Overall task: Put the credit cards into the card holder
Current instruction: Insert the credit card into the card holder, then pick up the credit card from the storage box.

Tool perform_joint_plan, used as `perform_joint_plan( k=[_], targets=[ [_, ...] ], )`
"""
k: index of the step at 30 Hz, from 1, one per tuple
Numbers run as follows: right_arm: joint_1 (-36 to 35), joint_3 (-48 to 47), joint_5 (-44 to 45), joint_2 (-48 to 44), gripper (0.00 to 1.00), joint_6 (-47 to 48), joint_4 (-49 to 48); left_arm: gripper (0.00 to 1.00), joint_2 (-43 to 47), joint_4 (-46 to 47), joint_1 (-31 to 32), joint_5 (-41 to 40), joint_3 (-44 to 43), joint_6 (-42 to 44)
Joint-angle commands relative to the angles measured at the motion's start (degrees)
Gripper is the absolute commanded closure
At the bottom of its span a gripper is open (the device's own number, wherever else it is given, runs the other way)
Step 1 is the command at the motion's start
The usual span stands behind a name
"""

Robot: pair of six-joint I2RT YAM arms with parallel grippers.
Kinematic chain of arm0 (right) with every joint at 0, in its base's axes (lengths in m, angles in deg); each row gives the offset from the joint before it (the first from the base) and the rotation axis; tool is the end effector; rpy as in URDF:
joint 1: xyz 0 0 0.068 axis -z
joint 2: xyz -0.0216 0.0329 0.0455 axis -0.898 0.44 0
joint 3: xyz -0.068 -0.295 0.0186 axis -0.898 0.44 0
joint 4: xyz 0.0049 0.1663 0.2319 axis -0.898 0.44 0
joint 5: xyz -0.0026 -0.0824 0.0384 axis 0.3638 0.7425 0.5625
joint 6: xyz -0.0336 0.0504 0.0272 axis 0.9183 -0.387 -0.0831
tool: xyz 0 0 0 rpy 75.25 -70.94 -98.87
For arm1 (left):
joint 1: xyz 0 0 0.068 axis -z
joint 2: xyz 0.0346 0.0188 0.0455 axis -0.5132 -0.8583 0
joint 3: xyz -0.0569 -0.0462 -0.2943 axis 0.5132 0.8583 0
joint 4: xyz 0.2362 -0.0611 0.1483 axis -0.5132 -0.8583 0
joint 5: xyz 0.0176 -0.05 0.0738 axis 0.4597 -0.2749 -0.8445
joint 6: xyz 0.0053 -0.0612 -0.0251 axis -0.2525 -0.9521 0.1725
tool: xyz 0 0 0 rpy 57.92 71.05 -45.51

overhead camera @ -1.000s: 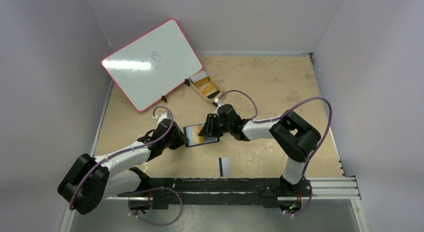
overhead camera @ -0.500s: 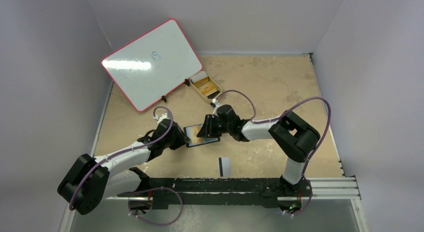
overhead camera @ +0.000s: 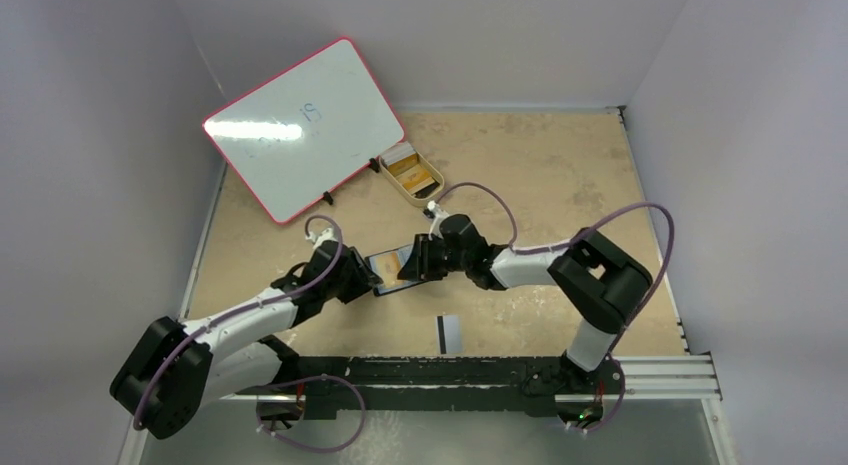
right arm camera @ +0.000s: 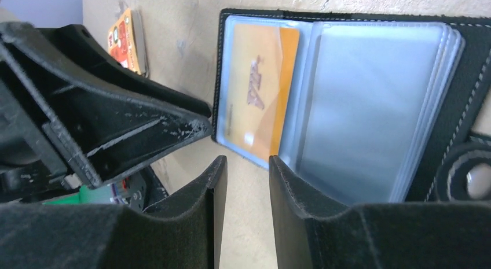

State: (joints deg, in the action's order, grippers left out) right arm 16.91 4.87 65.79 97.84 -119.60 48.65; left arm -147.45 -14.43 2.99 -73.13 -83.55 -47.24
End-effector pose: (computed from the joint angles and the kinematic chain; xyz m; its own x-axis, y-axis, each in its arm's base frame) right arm 0.2484 0.2905 0.1477 -0.8497 0.0808 -0.5210 -0.3990 0.5473 0.7357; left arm 0.1728 -0.1140 0.1392 -0.7549 -0.5562 -0.3476 -0.2745 0.7493 -0.6027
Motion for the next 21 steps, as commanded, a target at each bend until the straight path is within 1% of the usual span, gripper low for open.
perform_joint_plan(
  k=[1,5,7,8,9,12,14,17,19,21],
  targets=[
    [-0.5,0.4,3.7,-9.5,0.65,1.7,4.1,0.56,3.3,-5.1,-0.2,-2.2,-5.1,1.1],
    [-0.5,0.1,10.5,-16.8,0.63,4.7,10.4,0.46,3.5,-14.3,-0.1,-6.0,-12.8,5.7],
    [-0.5,1.7,12.7,-20.4,0.63,5.1,10.4,0.42,2.4,-18.1,-0.1,-7.7,-17.1,8.5],
    [-0.5,2.6,14.2,-22.1,0.63,5.2,10.1,0.37,1.7,-19.7,-0.1,-8.4,-19.4,9.9],
    [-0.5,3.6,15.8,-23.6,0.63,5.3,9.7,0.34,1.1,-21.0,-0.1,-9.1,-21.5,11.2],
    [-0.5,5.0,18.4,-27.5,0.62,6.5,10.5,0.31,-0.9,-23.1,-0.1,-11.3,-28.1,15.8],
    [-0.4,5.5,18.1,-29.7,0.61,7.4,12.1,0.3,-3.6,-24.8,-0.1,-14.9,-33.1,18.9],
    [-0.4,5.5,18.9,-33.2,0.61,9.4,14.4,0.29,-6.6,-20.4,-0.1,-14.5,-36.5,28.0],
    [-0.4,5.7,19.0,-35.8,0.61,10.4,15.7,0.29,-8.8,-18.1,-0.1,-17.8,-38.5,30.5],
    [-0.4,6.1,19.6,-39.5,0.61,11.1,17.4,0.28,-13.0,-19.4,-0.2,-19.9,-43.1,35.7]
  ],
)
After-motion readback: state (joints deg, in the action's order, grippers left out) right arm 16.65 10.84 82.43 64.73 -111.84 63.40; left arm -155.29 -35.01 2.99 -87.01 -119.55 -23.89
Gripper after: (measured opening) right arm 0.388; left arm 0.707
